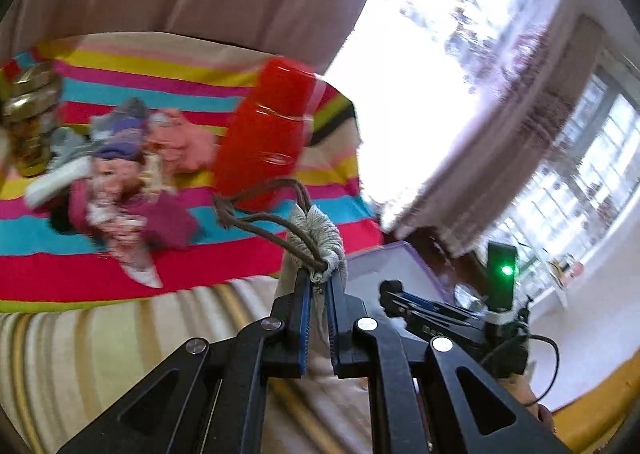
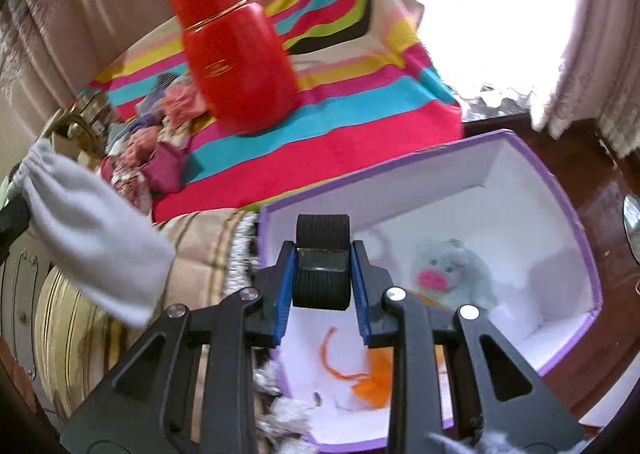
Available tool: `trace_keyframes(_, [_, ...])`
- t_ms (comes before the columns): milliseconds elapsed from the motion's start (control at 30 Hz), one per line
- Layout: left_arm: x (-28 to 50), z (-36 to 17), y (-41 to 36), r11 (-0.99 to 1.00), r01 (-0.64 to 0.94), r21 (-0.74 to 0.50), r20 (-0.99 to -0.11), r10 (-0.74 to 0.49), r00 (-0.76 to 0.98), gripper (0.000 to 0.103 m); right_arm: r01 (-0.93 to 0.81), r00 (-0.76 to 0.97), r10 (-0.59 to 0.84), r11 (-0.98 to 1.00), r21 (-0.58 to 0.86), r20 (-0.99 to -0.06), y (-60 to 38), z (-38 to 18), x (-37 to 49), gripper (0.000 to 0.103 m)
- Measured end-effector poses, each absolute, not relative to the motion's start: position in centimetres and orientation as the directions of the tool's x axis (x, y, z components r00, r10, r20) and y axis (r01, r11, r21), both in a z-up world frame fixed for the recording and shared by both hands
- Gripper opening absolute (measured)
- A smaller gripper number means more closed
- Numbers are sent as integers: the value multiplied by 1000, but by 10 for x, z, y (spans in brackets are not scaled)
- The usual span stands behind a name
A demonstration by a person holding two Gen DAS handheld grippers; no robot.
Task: Organize soft objects
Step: 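Carry the grey pouch and black item into the white box and open both tools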
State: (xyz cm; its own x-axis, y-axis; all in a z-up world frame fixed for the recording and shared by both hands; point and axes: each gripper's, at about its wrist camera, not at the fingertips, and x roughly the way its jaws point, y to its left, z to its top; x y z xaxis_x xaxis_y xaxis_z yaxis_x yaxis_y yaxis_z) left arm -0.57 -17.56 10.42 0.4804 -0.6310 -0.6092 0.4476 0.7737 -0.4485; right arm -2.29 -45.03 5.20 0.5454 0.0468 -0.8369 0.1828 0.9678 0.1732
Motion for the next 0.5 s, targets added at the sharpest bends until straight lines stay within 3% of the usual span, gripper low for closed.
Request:
trace_keyframes(233, [-16,91,-226,711,524,-469,-634,-684,360,9,236,552,-6,960,149,-834,-473,56,-35,31])
trace_keyframes(333, [-12,80,-244,691,531,-491,-660,-693,292,17,261,542,-30,956,135,-840,-478,54,-36,32])
trace_keyframes(400, [-12,75,-245,694,524,-493,-666,-689,286,29,264,540,-24,954,142,-841,-480,53,-36,35])
trace_keyframes(500, [-10,73,-240,708,507,-491,-671,-679,299,36,260,536,-27,956,135,-844,-479,52,-36,49])
